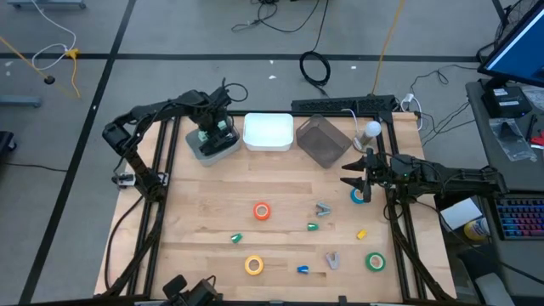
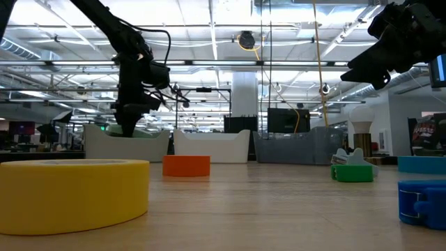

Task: Pick and place Stapler, Stapler remover, tape
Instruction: Put the light green stapler into the gray bin, then put the left green stapler into the gray bin

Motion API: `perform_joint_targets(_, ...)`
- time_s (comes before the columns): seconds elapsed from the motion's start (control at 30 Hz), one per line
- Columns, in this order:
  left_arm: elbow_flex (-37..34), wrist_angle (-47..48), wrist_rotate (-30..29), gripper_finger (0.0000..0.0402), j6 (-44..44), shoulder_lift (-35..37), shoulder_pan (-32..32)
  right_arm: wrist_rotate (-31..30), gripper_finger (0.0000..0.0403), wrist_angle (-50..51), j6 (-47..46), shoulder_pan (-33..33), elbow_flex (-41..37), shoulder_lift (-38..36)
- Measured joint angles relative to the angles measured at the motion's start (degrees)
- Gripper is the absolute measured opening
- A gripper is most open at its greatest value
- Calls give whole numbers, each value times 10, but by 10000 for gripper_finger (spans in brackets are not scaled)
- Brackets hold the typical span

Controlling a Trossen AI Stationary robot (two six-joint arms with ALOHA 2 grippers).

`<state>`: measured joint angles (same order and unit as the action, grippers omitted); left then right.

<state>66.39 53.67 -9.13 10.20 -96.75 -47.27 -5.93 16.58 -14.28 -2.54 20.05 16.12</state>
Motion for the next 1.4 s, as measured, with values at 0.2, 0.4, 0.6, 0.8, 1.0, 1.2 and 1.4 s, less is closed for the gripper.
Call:
perform_joint_targets(0.2,0,0,-15,158,1,0,0,0,210,0,0,0,0,0)
perform_joint_targets(0.4,0,0,-14,160,4,0,2,0,210,0,0,0,0,0)
perform_joint_targets(0.6,0,0,-15,161,17,0,2,0,210,0,0,0,0,0)
perform_joint_targets(0.8,0,1,-24,161,23,0,2,0,210,0,0,0,0,0)
perform_joint_targets(1.0,0,1,-25,162,33,0,3,0,210,0,0,0,0,0)
perform_joint_targets(1.2,0,0,-27,191,36,0,3,0,210,0,0,0,0,0)
perform_joint_targets(1.4,0,0,-27,244,21,0,3,0,210,0,0,0,0,0)
